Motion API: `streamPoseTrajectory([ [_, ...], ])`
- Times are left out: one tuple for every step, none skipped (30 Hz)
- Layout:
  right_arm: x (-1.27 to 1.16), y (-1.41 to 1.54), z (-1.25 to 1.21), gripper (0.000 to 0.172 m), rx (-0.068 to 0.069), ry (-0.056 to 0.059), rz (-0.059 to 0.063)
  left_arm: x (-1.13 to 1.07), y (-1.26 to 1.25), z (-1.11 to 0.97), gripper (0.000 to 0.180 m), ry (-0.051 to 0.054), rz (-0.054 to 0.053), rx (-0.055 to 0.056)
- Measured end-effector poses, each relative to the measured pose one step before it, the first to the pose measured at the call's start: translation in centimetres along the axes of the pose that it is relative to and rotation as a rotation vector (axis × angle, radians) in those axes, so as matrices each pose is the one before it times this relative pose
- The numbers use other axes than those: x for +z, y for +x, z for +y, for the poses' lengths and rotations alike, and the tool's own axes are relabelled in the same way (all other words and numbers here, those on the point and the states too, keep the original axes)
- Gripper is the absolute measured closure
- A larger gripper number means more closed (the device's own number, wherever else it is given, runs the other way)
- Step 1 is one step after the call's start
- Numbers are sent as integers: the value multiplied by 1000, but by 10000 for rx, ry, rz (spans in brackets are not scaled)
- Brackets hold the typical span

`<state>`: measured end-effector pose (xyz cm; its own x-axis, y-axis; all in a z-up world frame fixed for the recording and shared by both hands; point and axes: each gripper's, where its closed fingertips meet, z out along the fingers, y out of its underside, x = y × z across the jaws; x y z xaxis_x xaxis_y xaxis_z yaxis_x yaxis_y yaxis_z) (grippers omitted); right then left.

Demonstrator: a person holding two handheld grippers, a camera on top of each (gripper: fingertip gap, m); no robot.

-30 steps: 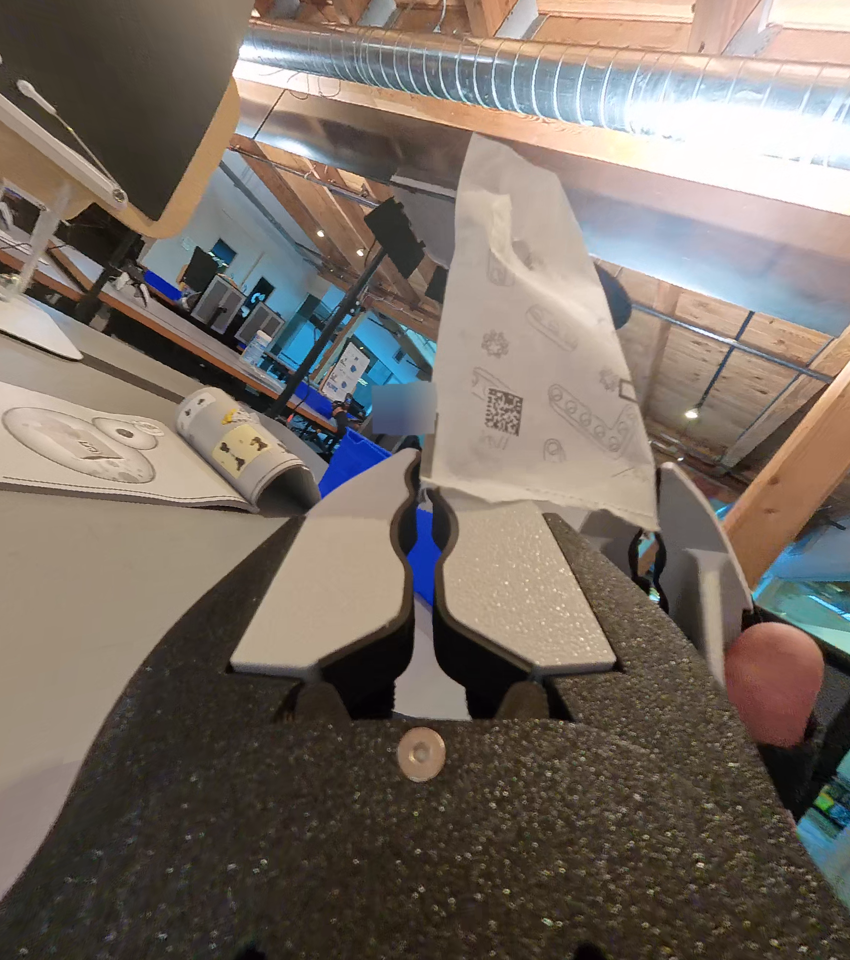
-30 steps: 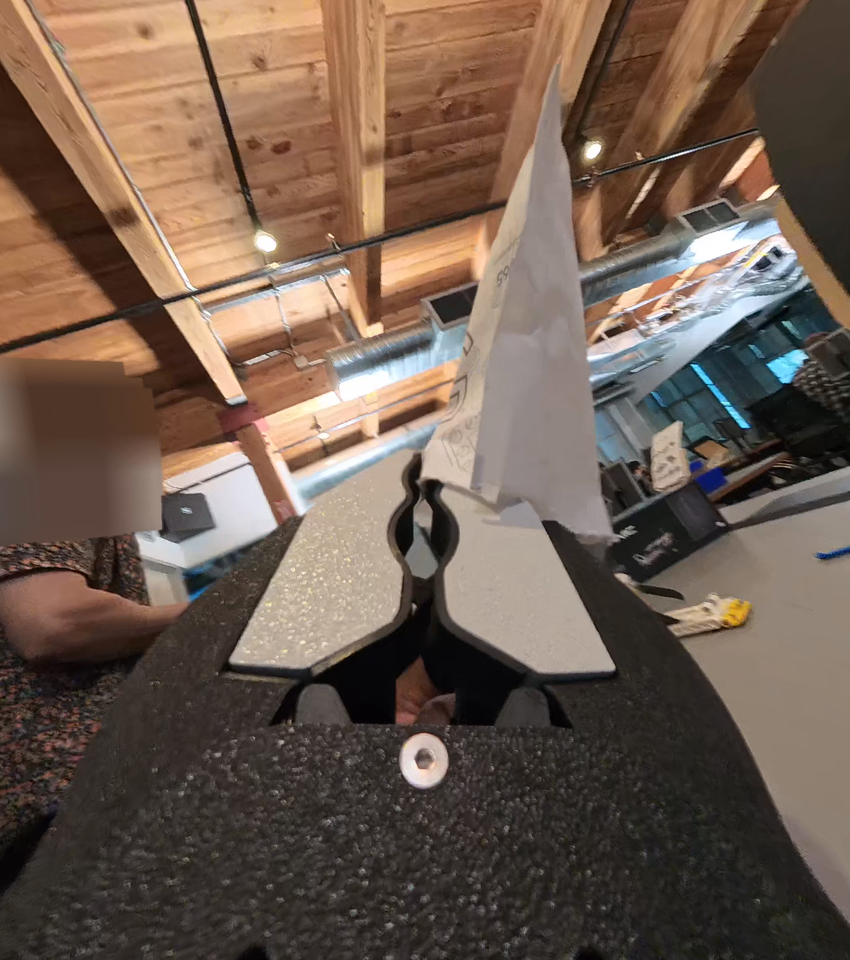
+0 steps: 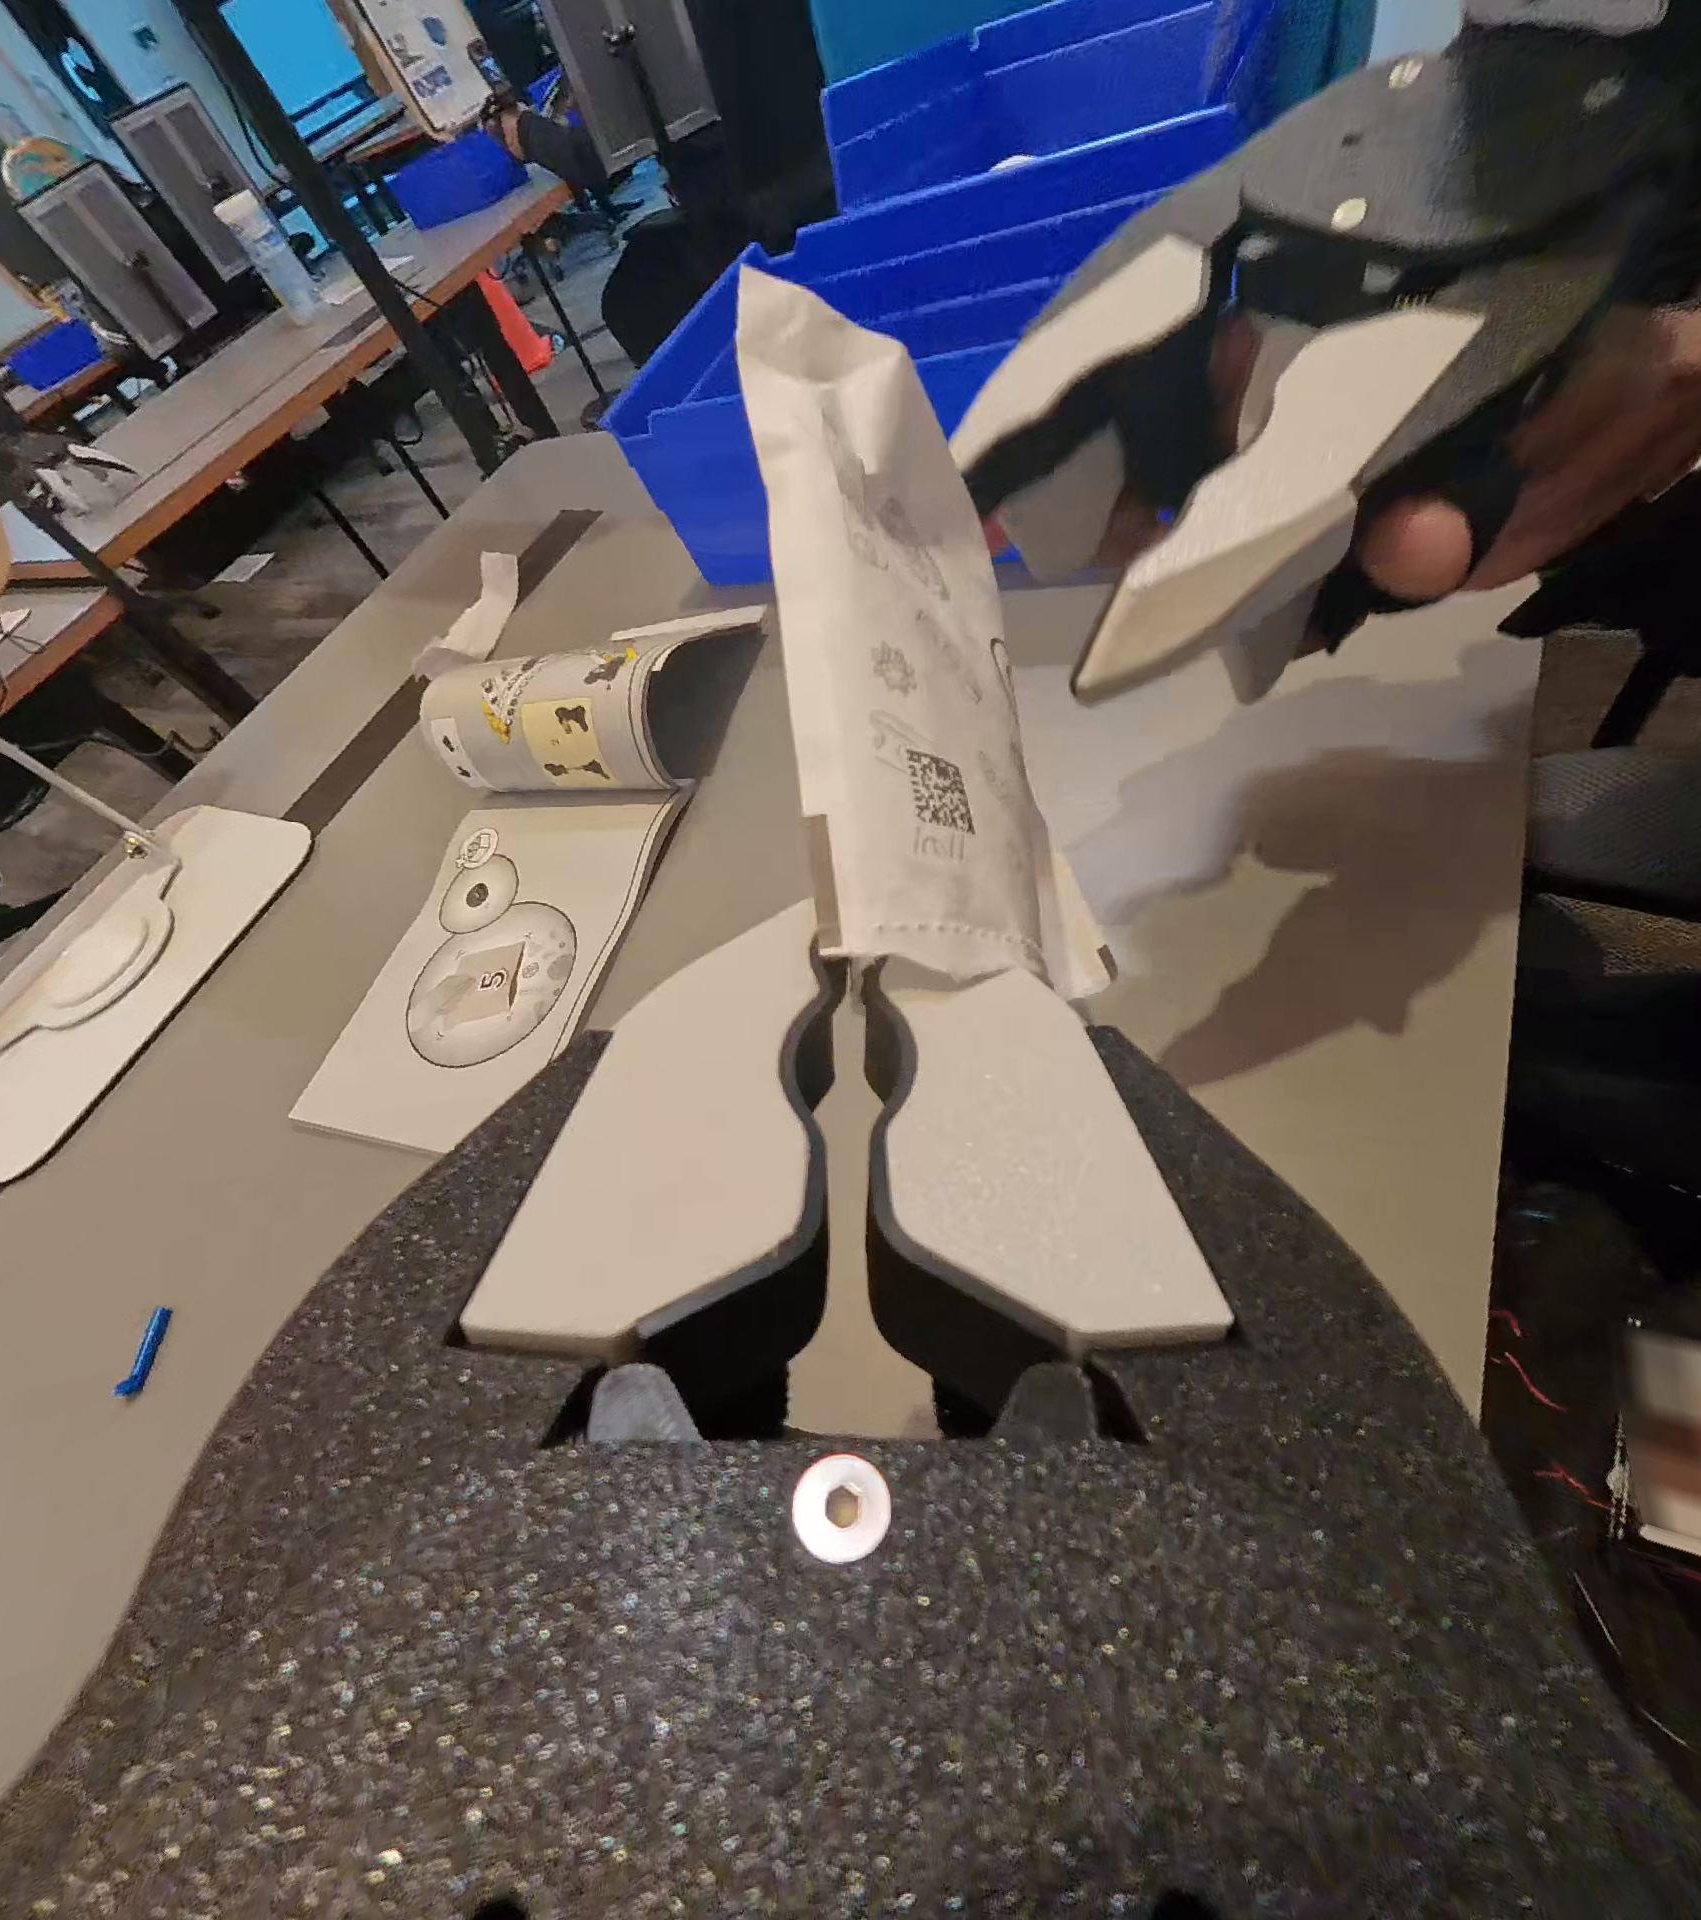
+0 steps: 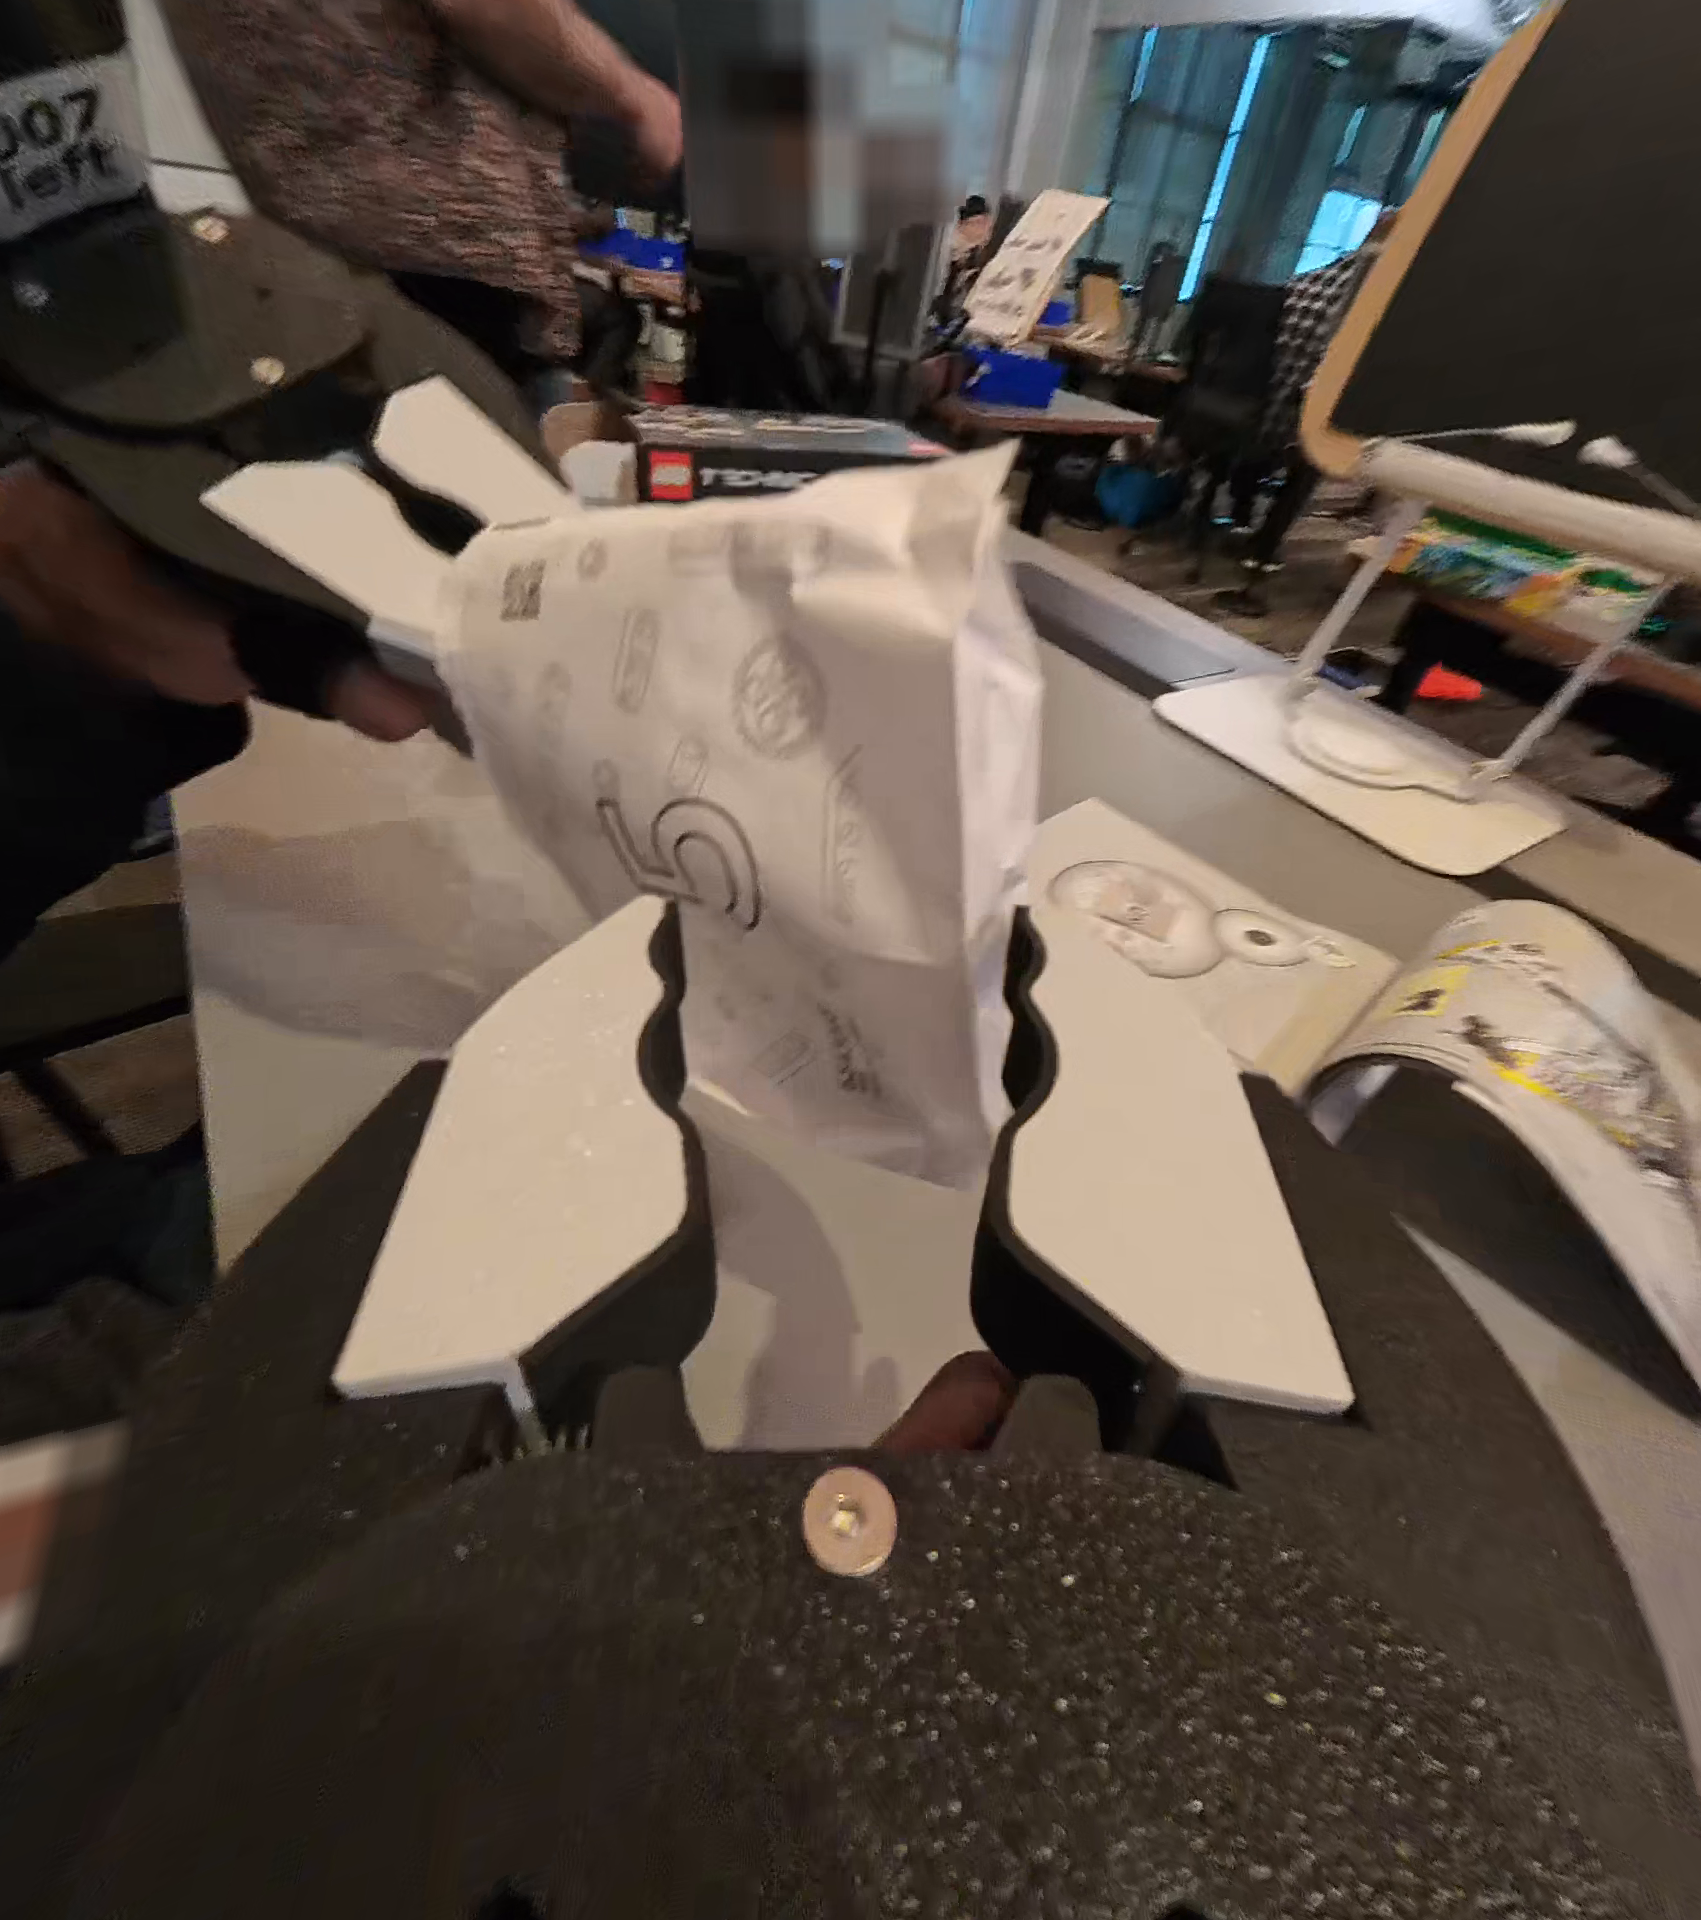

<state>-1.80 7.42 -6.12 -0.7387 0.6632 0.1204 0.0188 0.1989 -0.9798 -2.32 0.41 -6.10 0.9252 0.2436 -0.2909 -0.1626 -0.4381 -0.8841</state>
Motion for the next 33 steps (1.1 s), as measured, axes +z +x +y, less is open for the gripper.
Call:
streamPoseTrajectory([
  [200,-251,254,113,39,30,-21,-34,-119,-18,180,-18,-4,-12],
  [124,-13,201,116,10,17,91,-57,-235,51,180,-34,-84,9],
  [51,-31,122,121,56,34,22,-93,-193,37,180,6,-49,-26],
  [4,-41,8,127,161,97,-34,-132,-94,-1,180,40,36,-76],
  [-40,-46,-74,131,245,148,-70,-163,-82,-33,180,76,49,-94],
  [-74,-25,-110,139,264,169,-88,-182,-108,-51,180,85,29,-92],
  [-108,-43,-141,146,245,189,-122,-169,-108,-53,180,88,33,-77],
  [-115,-44,-166,153,255,200,-133,-150,-29,-51,180,80,79,-76],
  [-112,21,-159,160,295,190,-122,-109,49,-52,180,90,123,-81],
  [-79,-4,-133,164,330,160,-153,-59,92,-70,180,113,138,-91],
  [-52,-50,-109,167,351,141,-186,-15,41,-63,180,110,91,-110],
  [-47,-26,-110,169,325,146,-168,10,25,-41,180,108,58,-74],
  [-29,-28,-84,170,287,135,-163,21,4,-29,180,109,34,-66],
  [-21,-66,-53,171,264,121,-184,30,39,-8,180,107,64,-83],
  [-7,-23,-48,171,254,114,-172,21,69,-1,180,118,97,-127],
  [-5,3,-50,172,242,117,-157,21,122,13,179,137,159,-146],
  [-16,8,-79,172,246,135,-162,29,119,19,178,157,164,-190],
  [-12,-26,-115,172,255,145,-188,31,80,20,176,164,158,-219],
  [1,-55,-83,172,264,119,-215,29,97,32,174,164,183,-213],
  [15,-82,-73,172,255,103,-223,27,95,38,173,168,187,-207],
  [23,-50,-57,172,231,90,-201,13,73,-13,171,197,166,-197],
  [45,-56,-7,172,203,58,-183,6,148,-84,169,232,201,-190],
  [61,-121,-13,172,183,49,-212,14,186,-74,169,205,226,-192],
  [70,-173,-30,172,186,60,-249,35,201,-64,169,169,231,-192],
  [88,-139,5,172,195,36,-241,60,197,-31,168,142,230,-197],
  [131,-52,65,172,184,-14,-194,71,249,-19,168,119,260,-171],
  [146,15,114,172,160,-44,-165,95,313,3,169,86,268,-116],
  [178,126,138,172,153,-66,-105,108,301,35,175,57,237,-59],
  [177,438,153,171,144,-92,86,102,133,1,180,52,94,32],
  [152,801,142,171,100,-115,362,74,-413,-64,180,56,-312,52],
  [149,982,156,168,12,-145,565,53,-856,20,180,-14,-650,6],
  [114,1039,142,166,-120,-145,727,66,-1116,104,180,-78,-847,-50],
  [53,1080,91,161,-250,-102,897,37,-1281,79,180,-46,-1013,16],
])
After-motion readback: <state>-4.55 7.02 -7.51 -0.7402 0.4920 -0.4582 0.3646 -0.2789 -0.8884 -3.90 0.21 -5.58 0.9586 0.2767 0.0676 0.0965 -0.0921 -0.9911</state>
